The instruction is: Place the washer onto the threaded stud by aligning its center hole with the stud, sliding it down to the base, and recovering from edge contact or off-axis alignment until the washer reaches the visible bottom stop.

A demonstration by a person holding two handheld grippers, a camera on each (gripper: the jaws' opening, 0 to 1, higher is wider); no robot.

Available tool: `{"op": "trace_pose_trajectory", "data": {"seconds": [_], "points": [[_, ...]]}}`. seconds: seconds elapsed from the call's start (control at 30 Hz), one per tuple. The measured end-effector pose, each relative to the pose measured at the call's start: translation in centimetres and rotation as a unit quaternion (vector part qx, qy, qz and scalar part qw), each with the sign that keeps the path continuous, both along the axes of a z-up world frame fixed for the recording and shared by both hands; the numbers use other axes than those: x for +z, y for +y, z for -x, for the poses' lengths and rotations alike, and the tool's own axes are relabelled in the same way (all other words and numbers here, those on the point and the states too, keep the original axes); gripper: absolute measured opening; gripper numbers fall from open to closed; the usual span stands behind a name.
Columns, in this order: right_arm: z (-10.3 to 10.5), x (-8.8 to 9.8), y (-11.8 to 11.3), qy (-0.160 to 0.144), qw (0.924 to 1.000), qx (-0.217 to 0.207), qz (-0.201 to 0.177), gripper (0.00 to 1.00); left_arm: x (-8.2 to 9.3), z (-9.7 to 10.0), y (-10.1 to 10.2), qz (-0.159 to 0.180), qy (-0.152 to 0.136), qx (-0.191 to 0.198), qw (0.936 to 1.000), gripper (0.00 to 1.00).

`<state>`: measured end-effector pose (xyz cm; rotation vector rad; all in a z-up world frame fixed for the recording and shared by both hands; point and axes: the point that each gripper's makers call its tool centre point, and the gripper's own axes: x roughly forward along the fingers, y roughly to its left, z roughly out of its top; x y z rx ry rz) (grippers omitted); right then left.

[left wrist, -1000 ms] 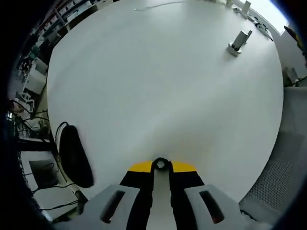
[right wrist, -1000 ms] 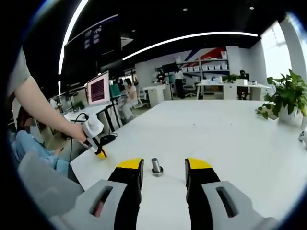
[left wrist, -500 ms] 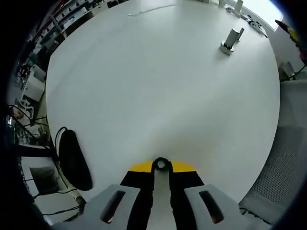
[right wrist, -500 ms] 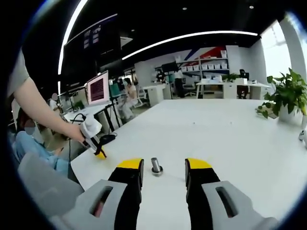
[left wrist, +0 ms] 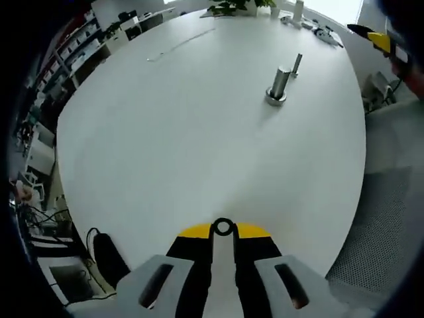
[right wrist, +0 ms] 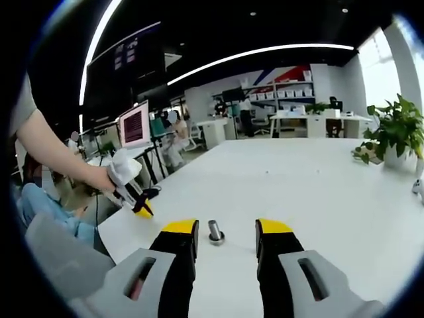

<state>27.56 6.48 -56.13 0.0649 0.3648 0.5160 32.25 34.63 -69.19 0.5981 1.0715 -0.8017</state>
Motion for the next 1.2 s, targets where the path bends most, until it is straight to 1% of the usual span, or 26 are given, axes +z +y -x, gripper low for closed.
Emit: {"op": "trace_pose_trajectory", "data": {"seconds": [0.07, 0.17, 0.23, 0.33, 0.37, 0.43, 0.47, 0.6, 0.7, 0.73, 0.8, 0.83, 0.93, 1.03, 1.2], "points": [[0.0, 0.0, 0.1, -0.001, 1.0, 0.001, 0.001, 0.36, 1.4, -0.6, -1.4, 0.008, -0.012, -0.014, 0.9998, 0.09], [0.0, 0.2, 0.1, -0.002, 1.0, 0.001, 0.001, 0.36, 2.8, -1.4, -3.0, 0.018, -0.024, -0.03, 0.9991, 0.09], [-0.1, 0.1, -0.1, -0.002, 1.0, -0.002, 0.0, 0.36, 3.9, -2.0, -4.6, 0.03, -0.033, -0.038, 0.9983, 0.09], [-0.2, 0.3, -0.7, -0.002, 0.9999, -0.013, -0.008, 0.36, 4.9, -2.4, -6.7, 0.04, -0.036, -0.052, 0.9972, 0.09], [-0.2, 0.3, -0.8, -0.002, 0.9998, -0.015, -0.009, 0.36, 5.3, -2.5, -7.8, 0.043, -0.042, -0.063, 0.9962, 0.09], [-0.2, 0.3, -0.9, -0.002, 0.9998, -0.017, -0.009, 0.36, 5.8, -2.7, -9.2, 0.046, -0.046, -0.078, 0.9948, 0.09], [-0.3, 0.4, -0.9, -0.002, 0.9998, -0.017, -0.01, 0.36, 6.2, -2.7, -10.2, 0.048, -0.049, -0.089, 0.9937, 0.09], [-0.3, 0.5, -1.0, -0.006, 0.9997, -0.019, -0.011, 0.36, 7.1, -2.8, -13.4, 0.053, -0.055, -0.119, 0.9899, 0.09], [-0.3, 0.6, -1.2, -0.01, 0.9997, -0.023, -0.005, 0.37, 7.4, -2.8, -15.3, 0.054, -0.055, -0.136, 0.9877, 0.09], [-0.4, 0.6, -1.2, -0.011, 0.9996, -0.024, -0.005, 0.37, 7.5, -2.8, -16.1, 0.052, -0.057, -0.146, 0.9862, 0.09], [-0.4, 0.6, -1.4, -0.009, 0.9995, -0.03, -0.007, 0.37, 7.5, -3.0, -17.1, 0.047, -0.061, -0.161, 0.9839, 0.09], [-0.5, 0.6, -1.6, -0.009, 0.9994, -0.033, -0.007, 0.37, 7.6, -2.9, -17.9, 0.044, -0.063, -0.169, 0.9825, 0.09], [-0.4, 0.7, -1.5, -0.006, 0.9993, -0.034, -0.015, 0.37, 7.5, -2.8, -19.8, 0.049, -0.061, -0.179, 0.9808, 0.09], [-0.4, 0.7, -1.5, -0.008, 0.9994, -0.034, -0.008, 0.37, 7.2, -2.7, -22.0, 0.049, -0.06, -0.195, 0.9777, 0.09], [-0.3, 0.7, -1.5, -0.007, 0.9993, -0.035, -0.009, 0.38, 6.5, -2.7, -25.3, 0.051, -0.056, -0.214, 0.9739, 0.09]]}}
